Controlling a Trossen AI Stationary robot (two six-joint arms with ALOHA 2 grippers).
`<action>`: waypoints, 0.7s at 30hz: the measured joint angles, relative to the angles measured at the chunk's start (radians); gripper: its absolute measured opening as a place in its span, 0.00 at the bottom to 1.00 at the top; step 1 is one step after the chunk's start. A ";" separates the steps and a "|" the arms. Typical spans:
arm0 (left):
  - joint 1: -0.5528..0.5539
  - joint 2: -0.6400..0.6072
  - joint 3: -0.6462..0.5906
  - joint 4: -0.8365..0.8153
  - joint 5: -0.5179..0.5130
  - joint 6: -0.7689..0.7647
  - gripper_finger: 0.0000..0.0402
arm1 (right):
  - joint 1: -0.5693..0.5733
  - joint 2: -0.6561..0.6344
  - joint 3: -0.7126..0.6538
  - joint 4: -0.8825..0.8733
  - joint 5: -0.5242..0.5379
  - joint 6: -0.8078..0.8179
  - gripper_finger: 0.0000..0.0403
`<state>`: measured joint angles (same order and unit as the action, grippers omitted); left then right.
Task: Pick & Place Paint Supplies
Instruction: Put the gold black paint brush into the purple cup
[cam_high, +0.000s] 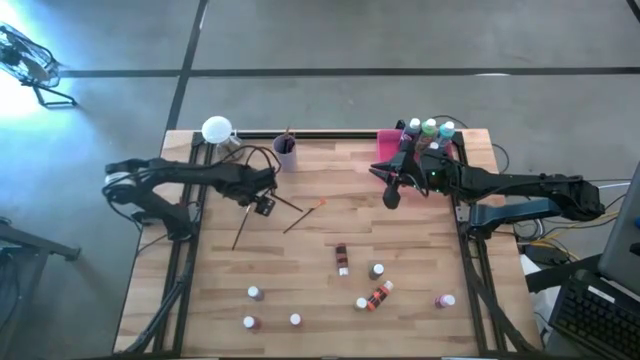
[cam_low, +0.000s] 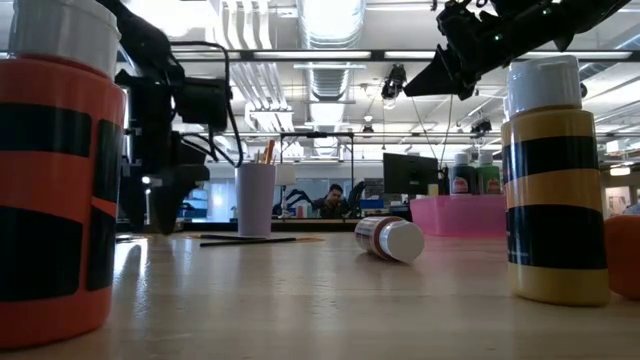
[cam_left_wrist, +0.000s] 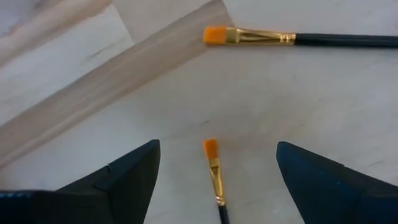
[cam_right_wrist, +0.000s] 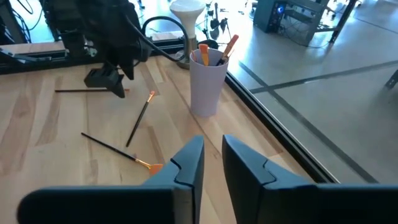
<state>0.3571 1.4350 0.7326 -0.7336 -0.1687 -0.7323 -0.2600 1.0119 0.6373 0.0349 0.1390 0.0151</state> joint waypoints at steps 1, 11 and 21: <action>0.002 0.005 0.000 0.002 0.005 0.002 0.80 | 0.000 0.000 0.000 0.000 0.000 0.000 0.12; 0.008 0.048 0.002 0.019 0.018 0.017 0.68 | 0.000 0.000 0.000 0.000 0.000 0.000 0.08; 0.008 0.050 0.001 0.031 0.033 0.015 0.54 | 0.000 0.000 0.000 0.000 0.001 -0.001 0.15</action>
<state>0.3649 1.4845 0.7334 -0.7025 -0.1360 -0.7172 -0.2600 1.0119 0.6373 0.0347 0.1398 0.0143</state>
